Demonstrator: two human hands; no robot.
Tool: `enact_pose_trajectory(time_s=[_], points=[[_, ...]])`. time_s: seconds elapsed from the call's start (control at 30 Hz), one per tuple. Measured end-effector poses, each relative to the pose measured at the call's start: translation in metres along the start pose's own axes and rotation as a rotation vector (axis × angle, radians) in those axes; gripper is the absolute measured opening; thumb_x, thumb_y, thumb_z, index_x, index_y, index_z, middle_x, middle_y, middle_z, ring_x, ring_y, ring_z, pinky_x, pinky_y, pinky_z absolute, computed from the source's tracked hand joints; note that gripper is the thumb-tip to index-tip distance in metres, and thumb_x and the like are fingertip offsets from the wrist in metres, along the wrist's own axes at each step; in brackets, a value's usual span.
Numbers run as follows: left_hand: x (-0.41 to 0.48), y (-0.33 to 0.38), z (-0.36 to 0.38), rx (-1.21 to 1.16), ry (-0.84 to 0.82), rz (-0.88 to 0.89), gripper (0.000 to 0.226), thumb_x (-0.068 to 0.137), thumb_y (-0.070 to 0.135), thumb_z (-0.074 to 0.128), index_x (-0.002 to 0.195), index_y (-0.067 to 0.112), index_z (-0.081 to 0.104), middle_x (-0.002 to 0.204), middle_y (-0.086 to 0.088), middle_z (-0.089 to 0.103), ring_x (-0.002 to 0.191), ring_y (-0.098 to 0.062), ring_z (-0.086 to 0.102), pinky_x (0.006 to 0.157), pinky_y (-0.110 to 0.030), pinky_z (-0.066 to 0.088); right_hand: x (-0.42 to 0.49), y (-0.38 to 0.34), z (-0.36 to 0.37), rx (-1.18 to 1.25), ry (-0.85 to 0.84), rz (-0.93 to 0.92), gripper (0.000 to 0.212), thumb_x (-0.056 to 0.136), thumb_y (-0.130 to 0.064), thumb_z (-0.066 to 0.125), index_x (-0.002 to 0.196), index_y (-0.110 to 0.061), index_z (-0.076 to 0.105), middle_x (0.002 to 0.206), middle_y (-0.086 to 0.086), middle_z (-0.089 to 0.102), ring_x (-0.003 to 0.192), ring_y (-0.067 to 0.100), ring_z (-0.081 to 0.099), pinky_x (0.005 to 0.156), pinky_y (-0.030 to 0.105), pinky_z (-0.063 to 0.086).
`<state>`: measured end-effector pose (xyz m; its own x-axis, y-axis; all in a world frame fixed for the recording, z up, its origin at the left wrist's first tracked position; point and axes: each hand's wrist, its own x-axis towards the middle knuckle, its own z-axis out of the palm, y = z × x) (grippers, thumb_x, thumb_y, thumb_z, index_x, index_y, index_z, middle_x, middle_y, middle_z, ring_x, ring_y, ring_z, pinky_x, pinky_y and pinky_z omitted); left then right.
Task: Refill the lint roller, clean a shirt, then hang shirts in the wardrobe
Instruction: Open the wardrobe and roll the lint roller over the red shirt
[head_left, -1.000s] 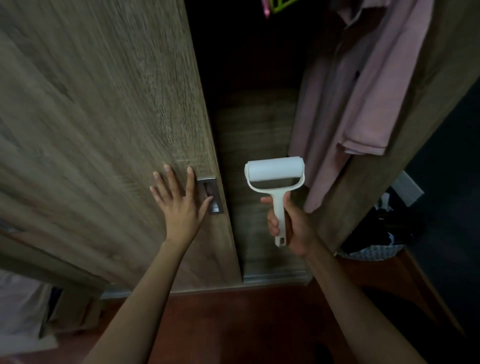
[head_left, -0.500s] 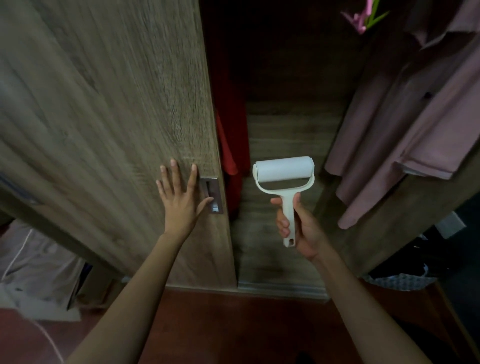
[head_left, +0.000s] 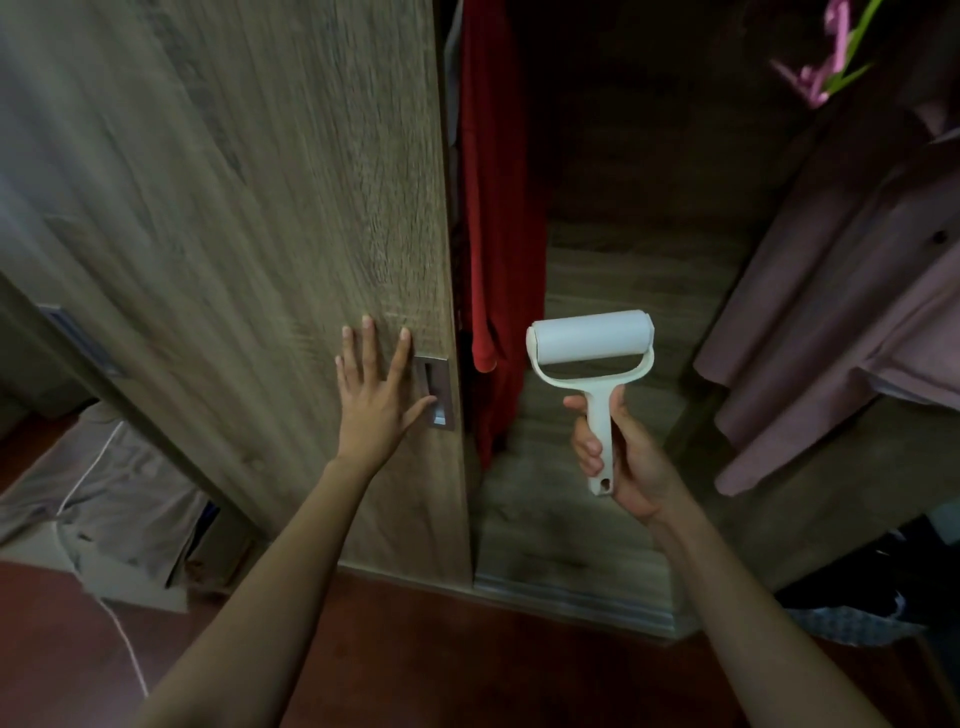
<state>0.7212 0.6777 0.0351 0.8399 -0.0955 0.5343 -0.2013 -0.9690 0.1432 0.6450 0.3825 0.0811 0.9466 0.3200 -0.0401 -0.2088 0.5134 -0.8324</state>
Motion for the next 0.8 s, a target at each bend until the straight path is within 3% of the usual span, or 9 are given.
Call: enact_pose_trajectory(time_s=[0.13,0.23,0.33,0.43,0.57,0.7,0.73,0.8], points=[[-0.004,0.003,-0.013,-0.070,0.014,-0.005,0.094,0.088,0.051,0.058,0.155,0.027,-0.004,0.160,-0.023,-0.006,0.146,-0.044,-0.009,0.117,-0.059,0.016,0.005,-0.002,0.003,0.003,-0.037,0.017,0.067,0.064,-0.064,0.074,0.100,-0.009,0.067,0.052,0.000,0.046,0.043,0.008,0.042,0.042,0.019,0.038],[-0.008,0.029,-0.033,-0.356,0.071,-0.127,0.078,0.093,0.039,0.057,0.156,0.022,0.013,0.162,-0.015,-0.002,0.149,-0.034,0.002,0.120,-0.043,0.013,0.012,-0.005,0.003,0.006,-0.066,0.027,0.067,0.064,-0.064,0.074,0.101,-0.008,0.066,0.052,0.000,0.047,0.043,0.008,0.043,0.042,0.018,0.039],[-0.005,0.067,-0.056,-0.542,0.255,-0.158,0.055,0.098,0.027,0.051,0.148,0.013,0.035,0.155,-0.011,0.031,0.144,-0.019,0.027,0.118,-0.027,0.022,0.019,-0.013,0.000,0.005,-0.096,0.020,0.062,0.064,-0.064,0.074,0.097,-0.012,0.071,0.052,-0.001,0.047,0.043,0.007,0.042,0.042,0.017,0.038],[0.004,0.099,-0.065,-0.618,0.343,-0.040,0.038,0.098,0.017,0.049,0.136,0.011,0.051,0.140,-0.009,0.049,0.132,-0.019,0.045,0.113,-0.031,0.034,0.026,-0.024,-0.006,0.029,-0.122,0.021,0.059,0.063,-0.064,0.074,0.094,-0.014,0.073,0.051,-0.002,0.046,0.042,0.006,0.041,0.041,0.017,0.036],[0.013,0.125,-0.060,-0.679,0.209,-0.047,0.036,0.100,0.023,0.047,0.135,0.026,0.054,0.141,-0.006,0.045,0.132,-0.014,0.044,0.107,-0.029,0.040,0.035,-0.040,-0.019,0.056,-0.164,0.048,0.058,0.064,-0.063,0.074,0.095,-0.014,0.072,0.051,-0.003,0.045,0.041,0.005,0.041,0.041,0.017,0.035],[0.027,0.132,-0.053,-0.704,0.015,-0.198,0.041,0.100,0.031,0.050,0.141,0.033,0.047,0.149,-0.003,0.038,0.138,-0.012,0.036,0.112,-0.034,0.037,0.046,-0.059,-0.031,0.052,-0.238,0.079,0.054,0.072,-0.061,0.067,0.097,-0.013,0.069,0.051,-0.002,0.046,0.041,0.006,0.041,0.041,0.017,0.036],[0.030,0.133,-0.052,-0.721,-0.012,-0.237,0.044,0.099,0.030,0.051,0.143,0.030,0.045,0.151,-0.002,0.038,0.139,-0.012,0.036,0.113,-0.032,0.036,0.049,-0.063,-0.032,0.047,-0.253,0.086,0.052,0.075,-0.060,0.063,0.097,-0.013,0.070,0.051,-0.003,0.046,0.041,0.006,0.041,0.041,0.017,0.036],[0.035,0.133,-0.053,-0.743,-0.008,-0.327,0.048,0.098,0.025,0.054,0.144,0.021,0.044,0.148,-0.002,0.044,0.136,-0.009,0.039,0.109,-0.014,0.032,0.053,-0.070,-0.035,0.046,-0.269,0.107,0.048,0.084,-0.057,0.051,0.095,-0.014,0.070,0.051,-0.003,0.045,0.041,0.005,0.040,0.041,0.017,0.035]])
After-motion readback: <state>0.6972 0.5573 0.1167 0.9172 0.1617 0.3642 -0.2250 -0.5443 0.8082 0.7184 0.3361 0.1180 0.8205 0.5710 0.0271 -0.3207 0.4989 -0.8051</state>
